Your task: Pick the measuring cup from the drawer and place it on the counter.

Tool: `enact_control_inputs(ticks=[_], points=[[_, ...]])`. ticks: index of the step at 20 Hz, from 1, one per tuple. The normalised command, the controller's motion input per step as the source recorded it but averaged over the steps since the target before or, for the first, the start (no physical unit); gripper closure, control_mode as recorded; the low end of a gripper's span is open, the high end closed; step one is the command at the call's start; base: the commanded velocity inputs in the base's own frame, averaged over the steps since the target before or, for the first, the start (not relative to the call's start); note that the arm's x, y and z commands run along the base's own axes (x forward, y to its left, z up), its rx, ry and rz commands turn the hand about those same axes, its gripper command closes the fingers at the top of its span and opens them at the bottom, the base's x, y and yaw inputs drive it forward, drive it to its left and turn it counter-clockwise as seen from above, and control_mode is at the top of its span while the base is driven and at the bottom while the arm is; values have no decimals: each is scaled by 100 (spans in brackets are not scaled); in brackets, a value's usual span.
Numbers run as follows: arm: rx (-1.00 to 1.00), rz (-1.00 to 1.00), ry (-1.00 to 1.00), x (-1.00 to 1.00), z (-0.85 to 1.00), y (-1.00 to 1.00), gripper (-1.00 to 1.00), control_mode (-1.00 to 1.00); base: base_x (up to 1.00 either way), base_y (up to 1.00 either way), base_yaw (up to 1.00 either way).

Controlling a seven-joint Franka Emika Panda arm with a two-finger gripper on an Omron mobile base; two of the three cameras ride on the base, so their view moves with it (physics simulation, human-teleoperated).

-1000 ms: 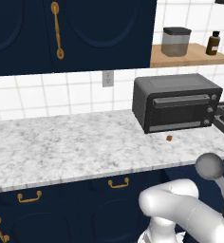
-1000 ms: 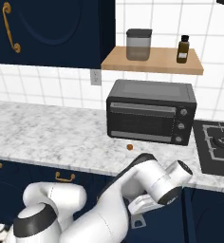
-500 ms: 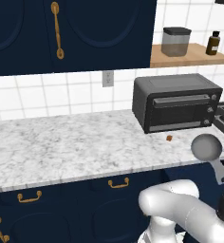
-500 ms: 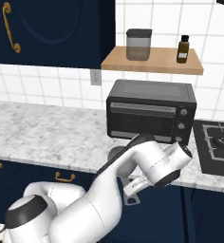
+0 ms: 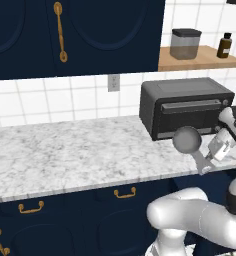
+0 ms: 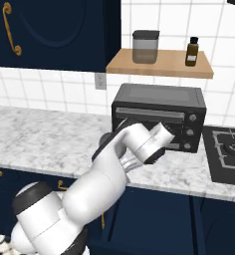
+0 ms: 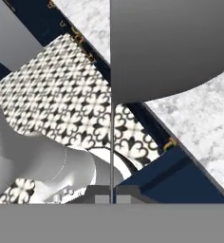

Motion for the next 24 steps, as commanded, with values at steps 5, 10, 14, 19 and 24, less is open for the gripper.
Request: enact_control_inputs(ticks=[5,10,14,19,24], points=[[0,0,0,80,0,67,100,-100,0,0,0],[0,-1,0,75,0,60,100,-100,0,0,0],[-2,-6,-3,63,-11,39,100,-100,0,0,0],[-3,-6,-15,49,-47,30,100,-100,0,0,0],[-3,-4,-18,47,-61,35,100,-100,0,0,0]])
